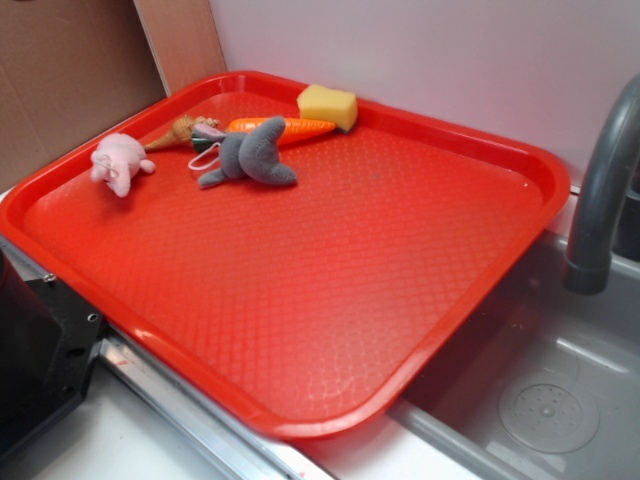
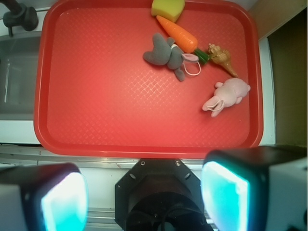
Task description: Grab the pink bunny.
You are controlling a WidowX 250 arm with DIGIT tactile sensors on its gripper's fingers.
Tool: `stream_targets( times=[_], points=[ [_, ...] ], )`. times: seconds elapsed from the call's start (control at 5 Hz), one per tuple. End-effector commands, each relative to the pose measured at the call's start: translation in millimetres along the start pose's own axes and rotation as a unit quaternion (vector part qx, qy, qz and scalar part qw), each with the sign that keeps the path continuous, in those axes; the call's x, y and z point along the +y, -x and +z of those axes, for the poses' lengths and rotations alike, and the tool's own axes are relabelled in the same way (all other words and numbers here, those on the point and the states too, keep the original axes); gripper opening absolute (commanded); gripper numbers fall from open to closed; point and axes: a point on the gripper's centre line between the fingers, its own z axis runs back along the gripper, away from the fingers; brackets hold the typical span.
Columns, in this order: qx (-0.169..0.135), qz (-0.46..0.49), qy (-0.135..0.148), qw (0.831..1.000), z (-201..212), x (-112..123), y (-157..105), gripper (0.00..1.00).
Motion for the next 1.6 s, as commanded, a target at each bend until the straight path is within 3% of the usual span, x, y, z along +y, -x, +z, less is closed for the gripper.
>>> stream_targets(
  times=[0.0, 0.2, 0.4, 1.0, 1.2, 1.4],
  points=[
    [0.0, 0.0, 0.0, 1.0, 0, 0, 0, 1.0],
    [-0.007, 0.1, 0.0, 0.995, -8, 21, -8, 1.0],
    [-0.045, 0.184, 0.022, 0.982, -20, 43, -9, 1.0],
    [-0.129, 0.375, -0.026, 0.918, -90, 95, -24, 1.0],
    [-0.135, 0.414, -0.055, 0.898, -119, 119, -34, 1.0],
    [-0.117, 0.431, -0.079, 0.891, -145, 146, -49, 1.0]
  ],
)
